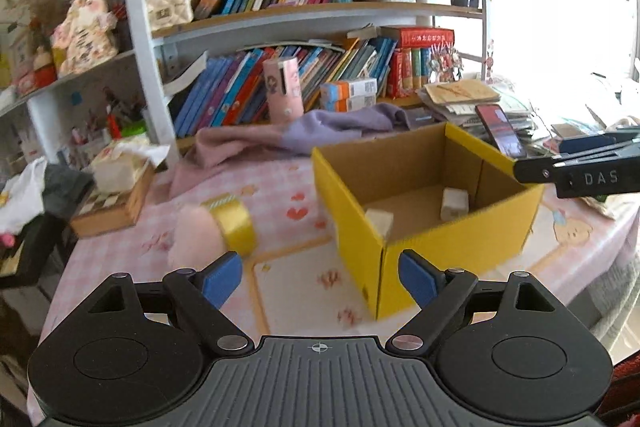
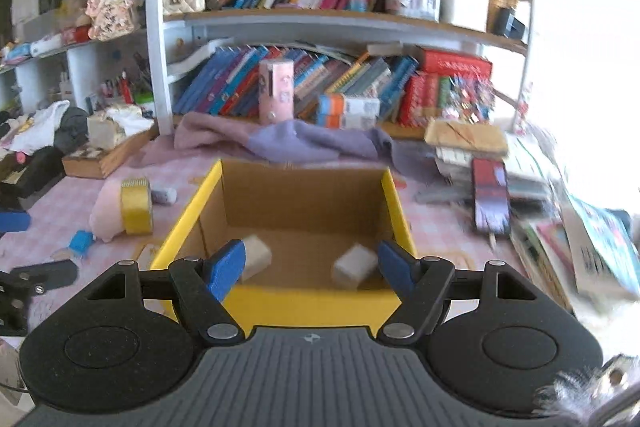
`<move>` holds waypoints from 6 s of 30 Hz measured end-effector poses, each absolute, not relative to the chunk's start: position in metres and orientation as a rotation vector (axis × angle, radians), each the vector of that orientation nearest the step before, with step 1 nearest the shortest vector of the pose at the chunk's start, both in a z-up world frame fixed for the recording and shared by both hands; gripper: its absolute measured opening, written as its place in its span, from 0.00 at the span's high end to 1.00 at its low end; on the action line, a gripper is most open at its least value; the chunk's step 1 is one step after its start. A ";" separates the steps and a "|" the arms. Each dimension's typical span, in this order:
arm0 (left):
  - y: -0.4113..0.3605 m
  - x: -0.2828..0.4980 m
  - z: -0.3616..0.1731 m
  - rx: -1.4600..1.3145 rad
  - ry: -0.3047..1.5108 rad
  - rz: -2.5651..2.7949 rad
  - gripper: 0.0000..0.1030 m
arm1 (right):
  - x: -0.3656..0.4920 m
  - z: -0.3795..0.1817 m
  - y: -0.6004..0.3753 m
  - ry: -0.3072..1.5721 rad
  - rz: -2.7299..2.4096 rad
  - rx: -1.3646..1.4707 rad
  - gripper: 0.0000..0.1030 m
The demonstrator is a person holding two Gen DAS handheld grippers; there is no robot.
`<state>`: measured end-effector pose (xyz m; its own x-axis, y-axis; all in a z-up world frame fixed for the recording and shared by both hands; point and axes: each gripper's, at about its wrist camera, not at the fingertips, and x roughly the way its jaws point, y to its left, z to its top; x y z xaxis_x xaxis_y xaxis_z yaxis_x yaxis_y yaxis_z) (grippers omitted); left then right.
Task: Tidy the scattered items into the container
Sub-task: 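Withdraw both tools from the box back toward the plush toy, then grasp the gold tape roll with the right tool while the left tool grasps the pink plush toy, then lift the tape roll and plush toy off the table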
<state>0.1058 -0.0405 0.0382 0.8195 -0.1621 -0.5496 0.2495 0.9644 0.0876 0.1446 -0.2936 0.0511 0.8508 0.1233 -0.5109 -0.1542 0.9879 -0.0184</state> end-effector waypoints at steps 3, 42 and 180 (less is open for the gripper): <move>-0.024 0.086 0.029 0.141 0.600 -0.207 0.15 | 0.119 0.041 -0.281 0.558 0.130 -0.061 0.28; 0.065 0.015 -0.002 0.088 0.685 -0.047 0.12 | 0.055 -0.001 -0.121 0.694 0.354 -0.169 0.32; 0.128 0.269 -0.021 -0.087 0.801 -0.155 0.50 | 0.348 -0.030 -0.056 0.946 0.491 -0.063 0.62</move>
<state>0.2685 0.1284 -0.0210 0.6852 -0.1714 -0.7079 0.1055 0.9850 -0.1364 0.3483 -0.0563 -0.0296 0.4844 0.3758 -0.7900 -0.4299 0.8887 0.1591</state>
